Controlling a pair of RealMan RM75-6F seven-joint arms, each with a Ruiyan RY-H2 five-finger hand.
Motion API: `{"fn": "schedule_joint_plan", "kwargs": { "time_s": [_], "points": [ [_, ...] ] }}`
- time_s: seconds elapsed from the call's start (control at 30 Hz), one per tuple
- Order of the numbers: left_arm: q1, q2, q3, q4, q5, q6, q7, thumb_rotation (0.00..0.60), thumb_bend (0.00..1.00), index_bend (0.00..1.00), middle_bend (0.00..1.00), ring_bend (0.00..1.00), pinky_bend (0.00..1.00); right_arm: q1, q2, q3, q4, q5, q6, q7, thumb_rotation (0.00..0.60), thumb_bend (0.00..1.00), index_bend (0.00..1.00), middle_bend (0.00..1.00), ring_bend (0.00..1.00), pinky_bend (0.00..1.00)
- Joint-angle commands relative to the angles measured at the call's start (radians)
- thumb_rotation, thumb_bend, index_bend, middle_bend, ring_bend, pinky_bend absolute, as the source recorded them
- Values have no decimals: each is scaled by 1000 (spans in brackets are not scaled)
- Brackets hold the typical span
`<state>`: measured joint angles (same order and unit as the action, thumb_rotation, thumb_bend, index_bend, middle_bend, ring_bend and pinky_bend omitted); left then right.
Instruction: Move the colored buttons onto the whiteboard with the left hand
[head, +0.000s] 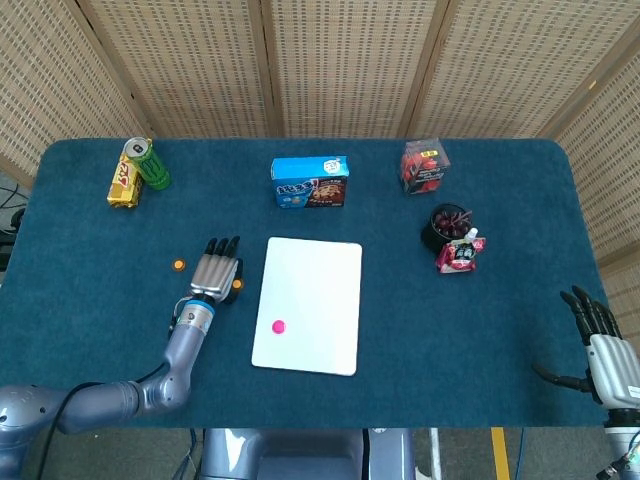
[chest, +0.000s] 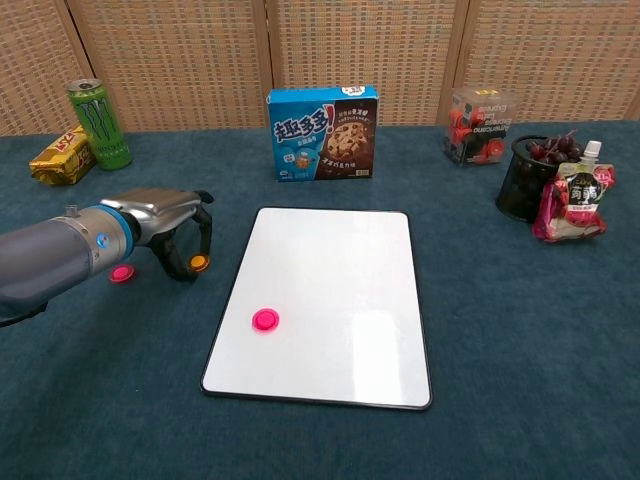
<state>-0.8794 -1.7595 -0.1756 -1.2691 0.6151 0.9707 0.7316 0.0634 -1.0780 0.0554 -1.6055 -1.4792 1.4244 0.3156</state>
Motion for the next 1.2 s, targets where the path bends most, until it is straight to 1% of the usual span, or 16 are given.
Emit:
{"fn": "schedule_joint_plan", "kwargs": {
  "time_s": [0.03, 0.07, 0.13, 0.2, 0.33, 0.43, 0.6, 0.63, 0.67, 0.7, 0.77, 0.8, 0.93, 1.03, 1.1, 1.2],
  "points": [
    [2, 6, -3, -8, -1, 1, -2, 600, 338, 552, 0, 0, 0, 0, 0, 0, 0, 0, 0, 1, 600, 41, 0, 0, 0, 0],
    [2, 10, -6, -15, 0, 3, -4, 600, 338, 552, 0, 0, 0, 0, 0, 0, 0, 0, 0, 1, 600, 42, 0, 0, 0, 0],
    [2, 32, -21, -65, 17, 14, -18, 600, 338, 552, 0, 0, 0, 0, 1, 0, -1, 0, 0, 3, 600, 43, 0, 0, 0, 0],
    [-2, 52, -27, -114, 30, 23, -15, 600, 338, 553, 0, 0, 0, 0, 1, 0, -2, 0, -1, 3, 600, 41, 0, 0, 0, 0],
    [-17, 58, -38, -170, 23, 31, -1, 600, 337, 552, 0, 0, 0, 0, 1, 0, -2, 0, -2, 3, 600, 43, 0, 0, 0, 0],
    [-41, 31, -44, -179, 2, 29, 22, 600, 335, 552, 0, 0, 0, 0, 1, 0, -2, 0, -1, 3, 600, 42, 0, 0, 0, 0],
    [-83, -31, -61, -142, -80, 33, 69, 600, 324, 541, 0, 0, 0, 0, 2, 0, -1, 1, -2, 8, 600, 41, 0, 0, 0, 0],
    [-88, -38, -63, -137, -92, 29, 72, 600, 321, 498, 0, 0, 0, 0, 2, 0, -1, 1, -3, 7, 600, 41, 0, 0, 0, 0],
    [-93, -42, -65, -138, -105, 20, 73, 600, 316, 425, 0, 0, 0, 0, 2, 0, 0, 1, -3, 8, 600, 42, 0, 0, 0, 0],
    [-95, -42, -66, -139, -109, 16, 70, 600, 309, 308, 0, 0, 0, 1, 2, 0, -1, 2, -3, 9, 600, 43, 0, 0, 0, 0],
    [-95, -37, -65, -142, -102, 16, 63, 600, 300, 161, 0, 0, 0, 1, 3, 0, -1, 2, -5, 10, 600, 43, 0, 0, 0, 0],
    [-93, -31, -65, -145, -96, 19, 55, 600, 299, 131, 0, 0, 0, 1, 3, 0, -1, 2, -5, 10, 600, 43, 0, 0, 0, 0],
    [-76, 3, -64, -165, -76, 37, 28, 600, 305, 128, 0, 0, 0, 1, 4, 0, 0, 1, -4, 12, 600, 41, 0, 0, 0, 0],
    [-47, 62, -52, -195, -57, 45, 1, 600, 307, 146, 0, 0, 0, 1, 3, -1, 0, 0, -4, 10, 600, 41, 0, 0, 0, 0],
    [-23, 104, -36, -215, -37, 48, -21, 600, 311, 202, 0, 0, 0, 0, 3, -1, -1, 0, -3, 9, 600, 41, 0, 0, 0, 0],
    [17, 164, 4, -242, -9, 61, -39, 600, 318, 332, 0, 0, 0, 0, 3, -1, -2, 0, -2, 5, 600, 40, 0, 0, 0, 0]
  ]
}}
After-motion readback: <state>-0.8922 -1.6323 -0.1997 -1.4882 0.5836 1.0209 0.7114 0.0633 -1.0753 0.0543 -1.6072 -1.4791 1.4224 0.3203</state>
